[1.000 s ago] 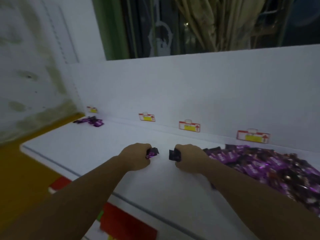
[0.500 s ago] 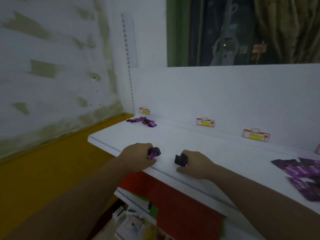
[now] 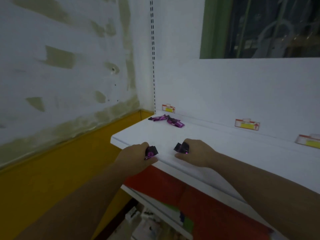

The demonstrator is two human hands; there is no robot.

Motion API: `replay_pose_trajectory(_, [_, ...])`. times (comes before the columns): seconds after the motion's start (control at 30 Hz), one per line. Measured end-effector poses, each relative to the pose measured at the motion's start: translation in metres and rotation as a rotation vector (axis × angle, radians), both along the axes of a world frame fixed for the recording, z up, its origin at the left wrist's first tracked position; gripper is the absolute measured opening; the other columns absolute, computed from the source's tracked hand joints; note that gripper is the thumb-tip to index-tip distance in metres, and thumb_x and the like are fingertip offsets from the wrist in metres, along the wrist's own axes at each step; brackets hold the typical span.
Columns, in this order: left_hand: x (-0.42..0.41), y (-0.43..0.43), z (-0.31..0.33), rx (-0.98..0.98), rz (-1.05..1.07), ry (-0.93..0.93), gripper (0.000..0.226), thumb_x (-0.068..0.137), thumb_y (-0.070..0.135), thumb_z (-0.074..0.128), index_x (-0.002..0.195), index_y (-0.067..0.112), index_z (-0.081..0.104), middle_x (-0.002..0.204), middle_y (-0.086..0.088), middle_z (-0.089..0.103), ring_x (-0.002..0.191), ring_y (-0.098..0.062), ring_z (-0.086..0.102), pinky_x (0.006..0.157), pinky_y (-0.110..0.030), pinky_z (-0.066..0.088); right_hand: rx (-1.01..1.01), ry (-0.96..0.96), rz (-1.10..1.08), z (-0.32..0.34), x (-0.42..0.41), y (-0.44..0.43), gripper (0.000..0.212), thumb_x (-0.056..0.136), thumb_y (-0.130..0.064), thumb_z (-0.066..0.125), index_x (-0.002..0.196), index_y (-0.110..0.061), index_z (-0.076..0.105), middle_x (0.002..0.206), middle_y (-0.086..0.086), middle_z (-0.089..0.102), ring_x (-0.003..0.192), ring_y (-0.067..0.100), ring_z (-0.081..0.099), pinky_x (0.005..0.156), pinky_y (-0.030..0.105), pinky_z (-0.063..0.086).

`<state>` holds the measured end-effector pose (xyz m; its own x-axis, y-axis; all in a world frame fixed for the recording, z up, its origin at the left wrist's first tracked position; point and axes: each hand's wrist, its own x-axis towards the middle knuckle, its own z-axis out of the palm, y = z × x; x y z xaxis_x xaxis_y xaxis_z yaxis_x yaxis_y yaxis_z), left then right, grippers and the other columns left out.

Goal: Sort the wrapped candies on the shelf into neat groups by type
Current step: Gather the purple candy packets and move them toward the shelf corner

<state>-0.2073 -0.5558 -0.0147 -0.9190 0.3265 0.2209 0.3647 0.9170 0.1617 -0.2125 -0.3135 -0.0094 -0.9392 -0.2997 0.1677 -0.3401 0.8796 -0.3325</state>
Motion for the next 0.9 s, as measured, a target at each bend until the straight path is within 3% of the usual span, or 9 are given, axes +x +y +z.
replay_pose_trajectory(0.27, [-0.092,-0.036,0.027,-0.065,0.025,-0.053,0.043,0.081,0.069,0.043,0.089,0.027,0.047,0.076,0.003,0.055,0.069,-0.015,0.052,0.064,-0.032,0.044,-0.017,0.077,-0.023,0.009,-0.116,-0.035,0.039,0.079,-0.061,0.058,0.073,-0.025,0.044,0.070,-0.010,0.047,0.063,0.005,0.044,0.052,0.021,0.029])
replay_pose_trajectory(0.4, [-0.139,-0.051,0.029,0.030,-0.039,-0.091,0.040,0.080,0.068,0.047,0.084,0.028,0.052,0.074,0.002,0.055,0.067,-0.014,0.052,0.061,-0.031,0.041,-0.034,0.069,-0.075,0.006,-0.160,-0.041,0.040,0.076,-0.061,0.061,0.077,-0.023,0.049,0.070,-0.010,0.048,0.062,0.004,0.044,0.053,0.022,0.031])
replay_pose_trajectory(0.57, [-0.202,-0.049,0.006,0.012,-0.101,-0.133,0.034,0.082,0.066,0.047,0.078,0.032,0.046,0.071,0.006,0.051,0.066,-0.010,0.048,0.060,-0.027,0.037,-0.009,0.050,-0.128,-0.010,-0.196,-0.036,0.035,0.078,-0.058,0.060,0.085,-0.027,0.046,0.075,-0.012,0.047,0.073,0.011,0.047,0.058,0.022,0.031])
replay_pose_trajectory(0.73, [-0.276,-0.033,-0.015,0.074,-0.212,-0.143,0.038,0.081,0.064,0.050,0.089,0.027,0.053,0.077,0.005,0.054,0.069,-0.009,0.051,0.059,-0.023,0.038,-0.032,0.031,-0.264,-0.028,-0.229,-0.030,0.032,0.078,-0.057,0.061,0.092,-0.030,0.053,0.081,-0.012,0.052,0.077,0.010,0.050,0.065,0.023,0.033])
replay_pose_trajectory(0.9, [-0.327,-0.019,-0.030,0.114,-0.398,-0.176,0.037,0.080,0.063,0.051,0.084,0.026,0.051,0.074,0.007,0.052,0.066,-0.005,0.049,0.055,-0.020,0.033,0.028,-0.002,-0.442,-0.042,-0.253,-0.040,0.034,0.076,-0.066,0.057,0.084,-0.033,0.052,0.072,-0.018,0.038,0.068,0.004,0.043,0.060,0.019,0.030])
